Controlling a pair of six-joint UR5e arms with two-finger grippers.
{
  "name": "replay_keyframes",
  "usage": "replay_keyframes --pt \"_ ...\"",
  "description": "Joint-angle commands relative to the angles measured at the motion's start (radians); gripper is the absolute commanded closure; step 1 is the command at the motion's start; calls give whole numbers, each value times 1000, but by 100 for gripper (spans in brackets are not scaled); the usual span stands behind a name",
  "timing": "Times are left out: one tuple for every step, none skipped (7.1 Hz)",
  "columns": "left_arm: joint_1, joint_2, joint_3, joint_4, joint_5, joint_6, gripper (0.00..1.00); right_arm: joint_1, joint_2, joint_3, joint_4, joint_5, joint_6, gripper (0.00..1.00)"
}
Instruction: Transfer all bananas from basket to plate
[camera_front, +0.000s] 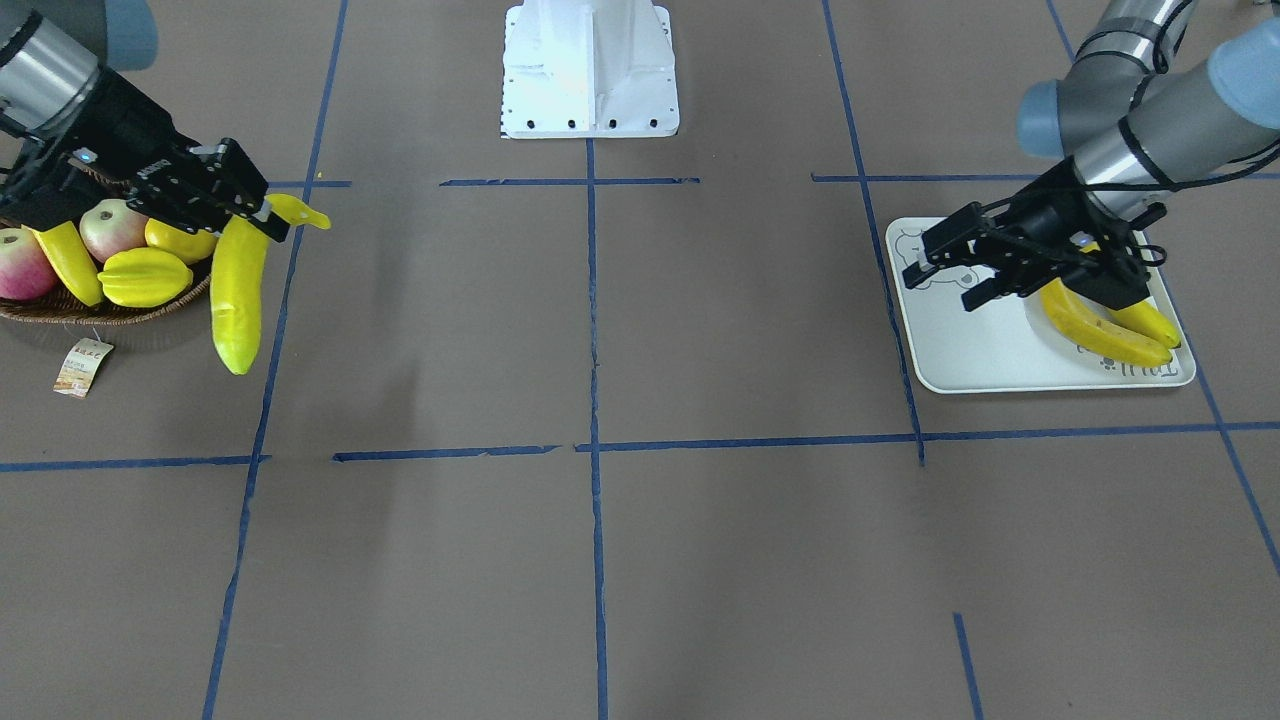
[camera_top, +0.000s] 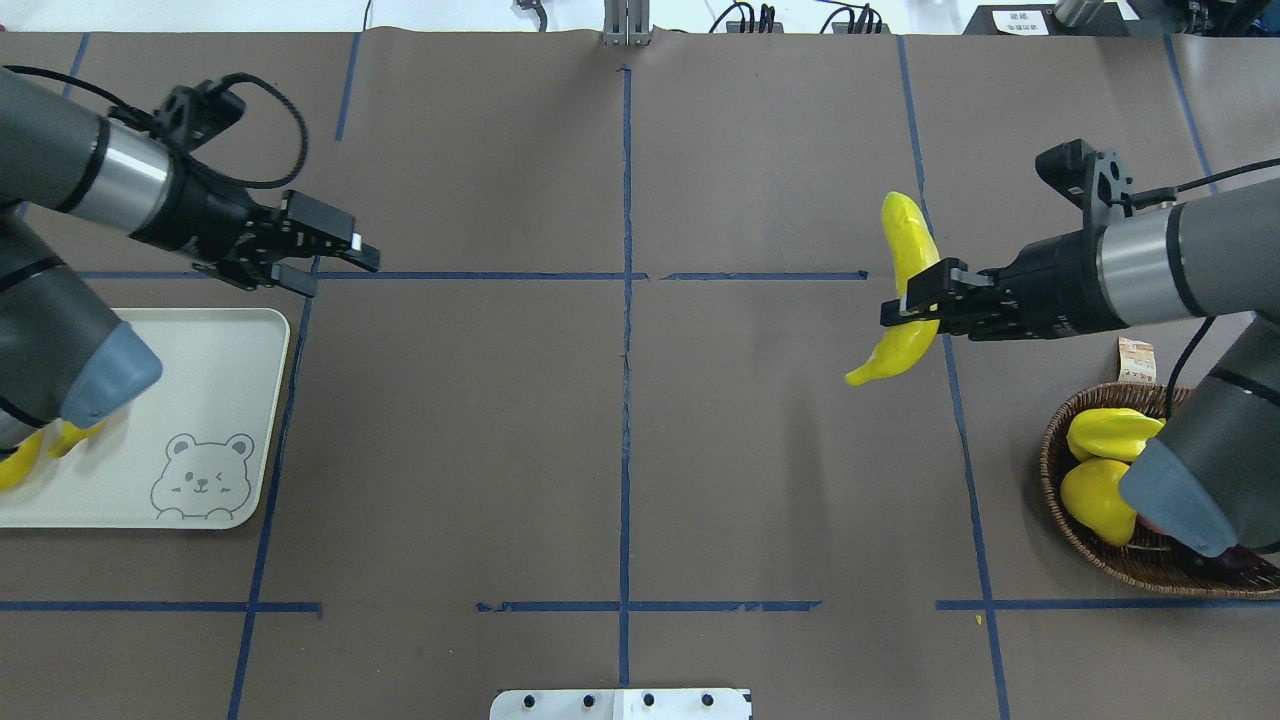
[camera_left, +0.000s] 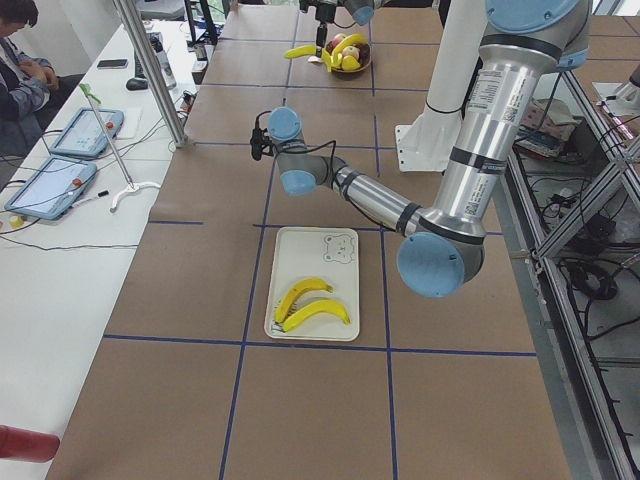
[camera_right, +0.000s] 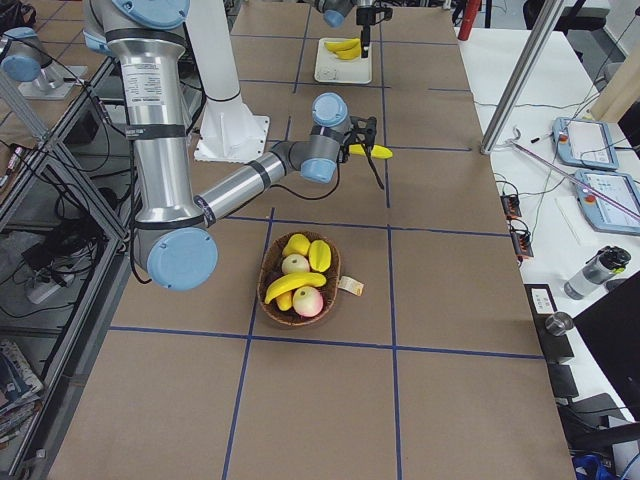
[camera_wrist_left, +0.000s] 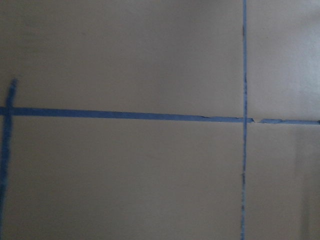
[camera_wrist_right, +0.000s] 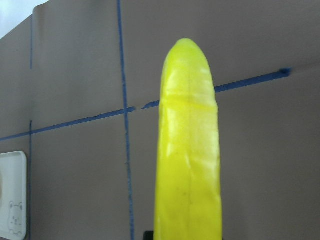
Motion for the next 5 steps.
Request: replay_keyframes --pt "57 -115 -1 5 32 -200 1 -159 108 -31 80 -173 95 98" --pt "82 -148 3 8 35 -240 1 -239 165 -66 81 -257 106 98" --pt "113 -154 2 6 65 -243 1 -325 230 -94 81 -366 111 98" --pt "136 -181 0 11 101 -281 1 -371 251 -97 81 -416 114 98" --pt "165 -214 11 13 128 -332 1 -394 268 -99 74 -437 114 98"
